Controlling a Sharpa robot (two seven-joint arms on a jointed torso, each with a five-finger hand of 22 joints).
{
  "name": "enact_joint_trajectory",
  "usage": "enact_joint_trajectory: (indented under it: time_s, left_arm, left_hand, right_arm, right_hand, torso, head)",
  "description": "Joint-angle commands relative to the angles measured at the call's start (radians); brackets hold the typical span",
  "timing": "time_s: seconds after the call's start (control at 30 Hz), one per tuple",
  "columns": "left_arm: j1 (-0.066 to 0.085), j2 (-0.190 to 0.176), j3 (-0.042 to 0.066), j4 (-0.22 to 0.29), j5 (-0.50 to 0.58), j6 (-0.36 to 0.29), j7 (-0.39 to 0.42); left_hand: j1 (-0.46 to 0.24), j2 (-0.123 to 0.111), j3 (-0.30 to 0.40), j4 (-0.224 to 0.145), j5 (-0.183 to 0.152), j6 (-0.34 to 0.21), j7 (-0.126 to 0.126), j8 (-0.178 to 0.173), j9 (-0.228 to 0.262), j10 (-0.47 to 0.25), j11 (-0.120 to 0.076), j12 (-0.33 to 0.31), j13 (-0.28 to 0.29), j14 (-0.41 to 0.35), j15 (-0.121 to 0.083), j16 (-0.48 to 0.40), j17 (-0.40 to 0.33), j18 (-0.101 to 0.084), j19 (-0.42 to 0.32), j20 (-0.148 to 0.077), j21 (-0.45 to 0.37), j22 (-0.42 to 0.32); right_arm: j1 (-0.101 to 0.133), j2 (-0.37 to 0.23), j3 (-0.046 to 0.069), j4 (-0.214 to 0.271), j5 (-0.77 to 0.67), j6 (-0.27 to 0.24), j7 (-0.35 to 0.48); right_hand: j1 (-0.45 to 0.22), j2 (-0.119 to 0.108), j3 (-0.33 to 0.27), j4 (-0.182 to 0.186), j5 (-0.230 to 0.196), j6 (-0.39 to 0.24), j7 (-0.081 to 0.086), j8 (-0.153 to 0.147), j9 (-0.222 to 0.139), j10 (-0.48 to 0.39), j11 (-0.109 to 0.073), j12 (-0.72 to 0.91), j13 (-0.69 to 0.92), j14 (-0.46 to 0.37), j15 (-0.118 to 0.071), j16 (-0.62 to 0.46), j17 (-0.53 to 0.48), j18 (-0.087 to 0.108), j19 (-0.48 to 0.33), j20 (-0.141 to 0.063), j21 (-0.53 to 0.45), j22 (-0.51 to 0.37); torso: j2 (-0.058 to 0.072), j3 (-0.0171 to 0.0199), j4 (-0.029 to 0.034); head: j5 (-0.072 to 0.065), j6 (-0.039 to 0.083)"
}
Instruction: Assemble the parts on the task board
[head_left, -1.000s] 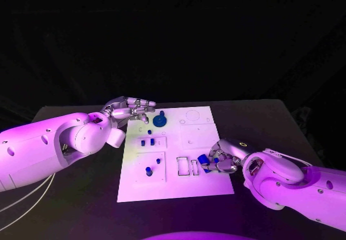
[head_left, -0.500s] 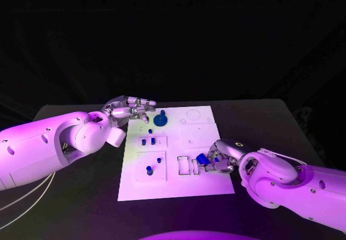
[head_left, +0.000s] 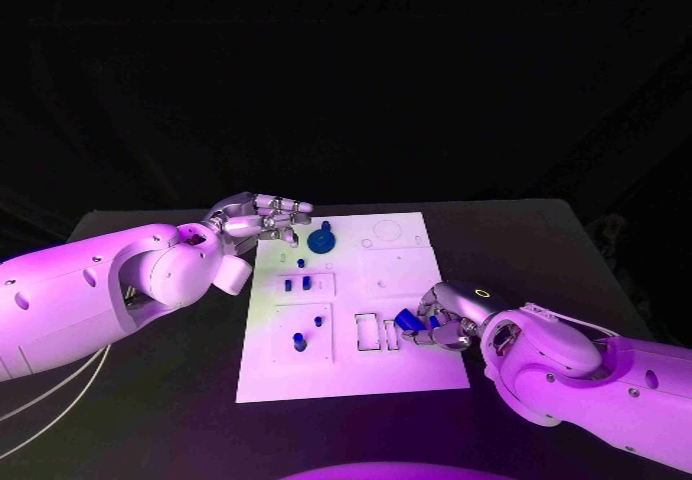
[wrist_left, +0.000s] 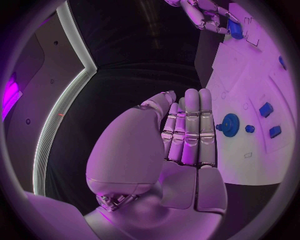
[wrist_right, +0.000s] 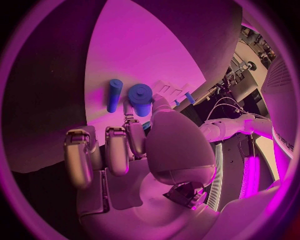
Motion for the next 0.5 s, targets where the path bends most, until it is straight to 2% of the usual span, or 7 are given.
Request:
enact_joint_trajectory:
  time_s: [0.03,0.3,0.5]
  left_arm:
    - [0.000,0.001,0.001,0.002,-0.001,0.019,0.003]
    - [0.000,0.004,0.001,0.000,-0.001,0.021,0.003]
    - [0.000,0.005,0.001,0.000,-0.001,0.021,0.003]
  left_hand:
    - [0.004,0.004,-0.003,0.000,-0.002,-0.006,-0.001,0.002,-0.001,-0.008,0.002,0.003,0.002,-0.008,0.000,-0.003,-0.002,0.005,0.001,0.009,-0.006,-0.002]
    - [0.004,0.004,-0.004,0.001,-0.002,-0.008,-0.001,0.002,-0.001,-0.010,0.002,0.003,0.001,-0.008,0.000,-0.003,-0.002,0.005,0.001,0.010,-0.007,-0.002]
    - [0.004,0.004,-0.004,0.001,-0.002,-0.008,-0.001,0.002,-0.001,-0.010,0.002,0.003,0.001,-0.008,0.000,-0.003,-0.002,0.005,0.001,0.010,-0.007,-0.002]
  right_arm:
    - [0.001,-0.008,0.001,0.025,0.036,-0.073,-0.022]
    - [0.013,-0.010,0.007,0.060,0.075,-0.090,-0.018]
    - [0.016,0.002,0.008,0.072,0.099,-0.085,-0.013]
  right_hand:
    - [0.010,0.014,0.004,0.001,0.012,0.023,-0.014,0.007,0.016,0.003,-0.008,0.002,0.046,0.079,-0.008,0.007,0.130,-0.006,0.105,-0.009,0.005,0.263]
    - [0.011,0.019,0.005,0.004,0.020,0.026,-0.016,0.009,0.019,0.002,-0.010,0.000,0.045,0.079,-0.010,0.006,0.129,-0.006,0.105,-0.010,0.005,0.263]
    - [0.011,0.021,0.006,0.005,0.023,0.026,-0.016,0.010,0.020,0.003,-0.010,0.001,0.046,0.079,-0.010,0.007,0.131,-0.006,0.105,-0.011,0.005,0.263]
  torso:
    - [-0.001,-0.0004,-0.0014]
    - [0.000,0.0007,0.0010]
    - [0.001,-0.0001,-0.0007]
  head:
    - [-0.001,0.003]
    - [-0.002,0.006]
    - [0.000,0.006]
